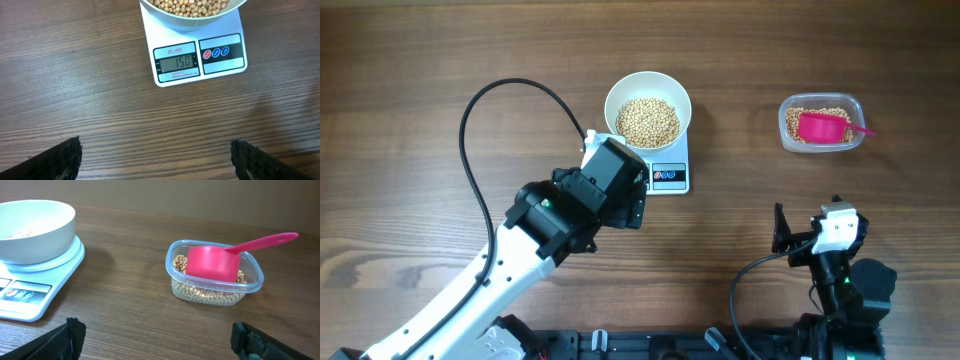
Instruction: Scoop item into bowl and weigh 150g on scale
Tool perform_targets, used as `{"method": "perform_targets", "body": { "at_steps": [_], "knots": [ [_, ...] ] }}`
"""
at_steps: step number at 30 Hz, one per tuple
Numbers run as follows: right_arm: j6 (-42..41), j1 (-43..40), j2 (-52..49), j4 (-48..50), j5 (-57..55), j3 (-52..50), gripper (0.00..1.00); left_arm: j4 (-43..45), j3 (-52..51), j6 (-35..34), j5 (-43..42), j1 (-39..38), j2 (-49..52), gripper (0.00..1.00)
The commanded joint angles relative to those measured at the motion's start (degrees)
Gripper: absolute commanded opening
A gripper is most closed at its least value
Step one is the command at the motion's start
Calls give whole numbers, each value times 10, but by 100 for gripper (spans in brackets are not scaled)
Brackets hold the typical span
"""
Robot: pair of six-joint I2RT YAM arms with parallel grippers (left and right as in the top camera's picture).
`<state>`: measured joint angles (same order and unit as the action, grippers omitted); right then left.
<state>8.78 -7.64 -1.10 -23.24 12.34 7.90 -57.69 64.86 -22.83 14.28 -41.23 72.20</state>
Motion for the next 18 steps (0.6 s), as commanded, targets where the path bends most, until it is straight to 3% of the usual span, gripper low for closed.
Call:
{"method": "perform_targets", "body": {
  "at_steps": [1, 4, 5, 6, 7, 8, 18],
  "knots": [
    [-8, 3, 9, 2, -9, -2, 100, 0, -3, -1, 1, 2, -1, 100],
    [-8, 3, 9, 2, -9, -2, 100, 0, -2, -1, 1, 2, -1, 100],
    [-8, 3, 9, 2, -9, -2, 100, 0, -2, -1, 1, 2, -1, 92],
    [-8, 3, 9, 2, -9, -2, 100, -12, -3, -1, 1, 2, -1, 77],
    [-8, 3, 9, 2, -9, -2, 100, -33, -3, -1, 2, 2, -2, 93],
    [-8, 3, 9, 2, -9, -2, 100, -50, -3, -1, 2, 3, -2, 100],
    [-8, 3, 9, 2, -9, -2, 100, -51, -3, -1, 1, 3, -23, 100]
  ]
}}
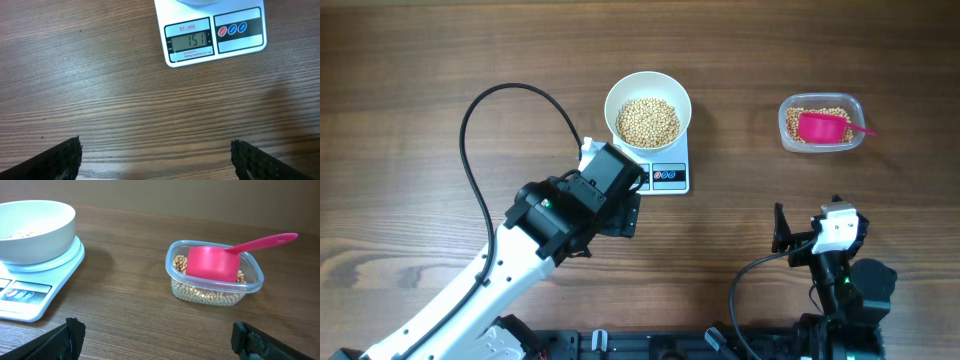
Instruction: Scoop item into bowl and weigh 150g on scale
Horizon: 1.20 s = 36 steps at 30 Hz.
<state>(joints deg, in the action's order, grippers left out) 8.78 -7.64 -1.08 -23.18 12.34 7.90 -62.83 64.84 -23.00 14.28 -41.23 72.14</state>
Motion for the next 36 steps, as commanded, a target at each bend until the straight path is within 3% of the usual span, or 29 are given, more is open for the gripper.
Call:
{"method": "perform_targets", "body": {
  "at_steps": [1, 4, 8, 14, 20, 25, 36],
  "knots": [
    [-8, 3, 9, 2, -9, -2, 100, 0, -3, 0, 1, 3, -34, 100],
    [-8, 3, 9, 2, -9, -2, 100, 14, -17, 1, 1, 9, -75, 100],
    [-8, 3, 9, 2, -9, -2, 100, 89, -100, 0, -19, 83, -151, 100],
    [-8, 3, 9, 2, -9, -2, 100, 409, -313, -22, -55, 255, -316, 100],
    [-8, 3, 9, 2, -9, -2, 99, 605, -488, -52, -64, 353, -474, 100],
    [-8, 3, 9, 2, -9, -2, 100, 581, -540, -60, -86, 385, -590, 100],
    [-8, 3, 9, 2, -9, -2, 100, 551, -615, -59, -87, 392, -717, 100]
  ]
}}
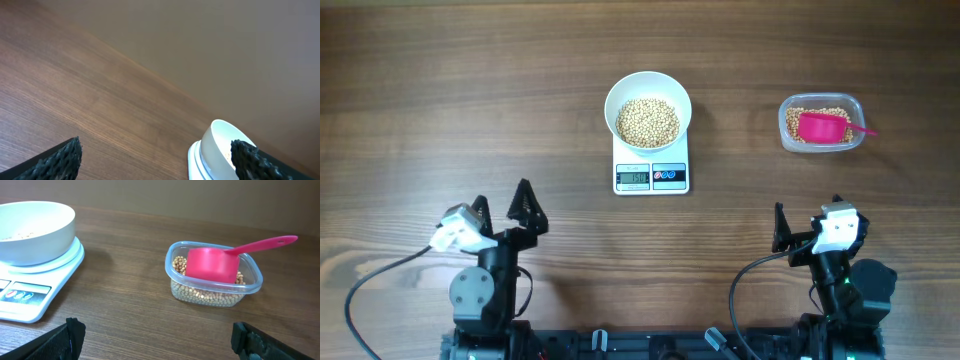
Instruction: Scoop item into bowl and weigh 150g on scale
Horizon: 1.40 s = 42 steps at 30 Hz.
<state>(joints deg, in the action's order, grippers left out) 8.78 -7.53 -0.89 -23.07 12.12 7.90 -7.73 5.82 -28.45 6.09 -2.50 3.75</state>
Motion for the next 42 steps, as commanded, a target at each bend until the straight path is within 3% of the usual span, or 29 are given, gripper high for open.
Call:
{"method": "perform_targets", "body": {
  "at_steps": [1, 6, 10, 42],
  "knots": [
    [-8, 2, 7, 1, -7, -2, 100, 5, -33, -5, -5, 4, -36, 100],
    [-8, 2, 7, 1, -7, -2, 100, 19, -45, -2, -5, 4, -36, 100],
    [-8, 2, 7, 1, -7, -2, 100, 17, -45, 43, -35, 1, -36, 100],
    [-8, 2, 7, 1, -7, -2, 100, 26, -49, 42, -35, -15, -36, 100]
  ]
}}
